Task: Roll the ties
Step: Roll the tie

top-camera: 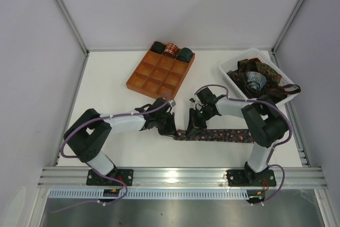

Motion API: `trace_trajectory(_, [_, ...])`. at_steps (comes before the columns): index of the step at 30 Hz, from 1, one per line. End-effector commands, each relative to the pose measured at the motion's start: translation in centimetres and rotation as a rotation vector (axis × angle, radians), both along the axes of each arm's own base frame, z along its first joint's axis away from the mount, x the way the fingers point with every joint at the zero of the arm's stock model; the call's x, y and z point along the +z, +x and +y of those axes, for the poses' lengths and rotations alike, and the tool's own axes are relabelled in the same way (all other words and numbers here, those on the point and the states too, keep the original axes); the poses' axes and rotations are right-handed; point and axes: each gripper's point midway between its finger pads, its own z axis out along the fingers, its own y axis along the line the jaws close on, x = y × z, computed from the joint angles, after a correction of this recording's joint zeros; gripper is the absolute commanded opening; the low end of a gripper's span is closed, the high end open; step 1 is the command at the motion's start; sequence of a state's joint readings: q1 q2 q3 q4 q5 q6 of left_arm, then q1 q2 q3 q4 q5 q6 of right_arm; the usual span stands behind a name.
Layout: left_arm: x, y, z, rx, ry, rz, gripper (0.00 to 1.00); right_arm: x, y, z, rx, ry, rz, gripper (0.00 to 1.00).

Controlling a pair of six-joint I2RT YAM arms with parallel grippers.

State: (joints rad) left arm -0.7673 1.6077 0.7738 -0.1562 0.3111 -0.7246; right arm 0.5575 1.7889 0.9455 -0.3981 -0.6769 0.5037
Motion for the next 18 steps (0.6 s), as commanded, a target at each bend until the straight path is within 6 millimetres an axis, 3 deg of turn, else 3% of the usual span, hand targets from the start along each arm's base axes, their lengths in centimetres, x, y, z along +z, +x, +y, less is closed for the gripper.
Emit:
trace_trajectory(1, [0.6, 0.2, 2.1, -0.007, 0.105, -0.03, 0.0, -0.5, 0.9, 0.4, -0.007, -0.044, -0.028, 0.01])
trace_trajectory(7, [1.4, 0.5, 2.8, -0.004, 0.149, -0.045, 0.0, -0.9, 0.8, 0.9, -0.002, -0.068, -0.02, 0.0])
trace_trajectory(18, [4.8, 1.4, 1.2, -0.052, 0.126, -0.063, 0.0, -1.5, 1.2, 2.8, 0.024, -0.089, -0.006, 0.0])
